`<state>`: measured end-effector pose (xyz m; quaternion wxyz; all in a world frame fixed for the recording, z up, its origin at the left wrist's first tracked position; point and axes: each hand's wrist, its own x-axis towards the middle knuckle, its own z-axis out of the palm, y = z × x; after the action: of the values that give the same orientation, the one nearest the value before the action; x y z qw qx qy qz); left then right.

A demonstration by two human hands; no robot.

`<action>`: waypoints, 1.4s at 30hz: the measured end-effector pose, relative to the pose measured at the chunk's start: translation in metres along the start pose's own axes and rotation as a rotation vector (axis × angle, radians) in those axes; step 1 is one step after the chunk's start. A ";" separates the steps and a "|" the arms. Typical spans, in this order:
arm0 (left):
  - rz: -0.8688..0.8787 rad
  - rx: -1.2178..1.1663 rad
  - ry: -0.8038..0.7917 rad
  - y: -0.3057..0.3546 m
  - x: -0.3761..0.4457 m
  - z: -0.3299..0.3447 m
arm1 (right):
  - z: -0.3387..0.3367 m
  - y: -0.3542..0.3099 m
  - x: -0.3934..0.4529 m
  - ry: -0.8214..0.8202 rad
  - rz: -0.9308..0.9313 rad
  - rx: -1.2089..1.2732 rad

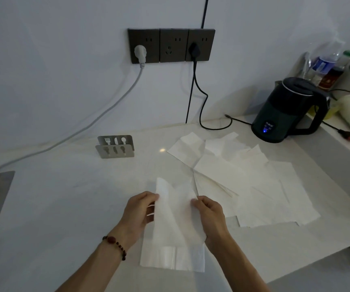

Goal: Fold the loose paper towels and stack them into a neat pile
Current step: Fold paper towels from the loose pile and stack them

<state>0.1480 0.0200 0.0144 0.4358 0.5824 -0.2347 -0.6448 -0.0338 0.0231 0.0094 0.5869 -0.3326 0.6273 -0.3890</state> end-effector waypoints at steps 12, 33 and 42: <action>0.197 0.421 0.192 -0.016 -0.002 -0.055 | 0.028 0.025 -0.003 0.001 0.030 0.021; 0.220 0.598 0.338 -0.054 -0.008 -0.099 | 0.047 0.065 0.001 0.087 -0.078 -0.817; 0.127 0.637 0.353 -0.062 0.000 -0.101 | 0.045 0.072 0.004 0.088 -0.019 -0.898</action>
<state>0.2263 0.0721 -0.0573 0.3054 0.7755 -0.3806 -0.4007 0.0132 0.0493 -0.0562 0.3534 -0.5431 0.7555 -0.0972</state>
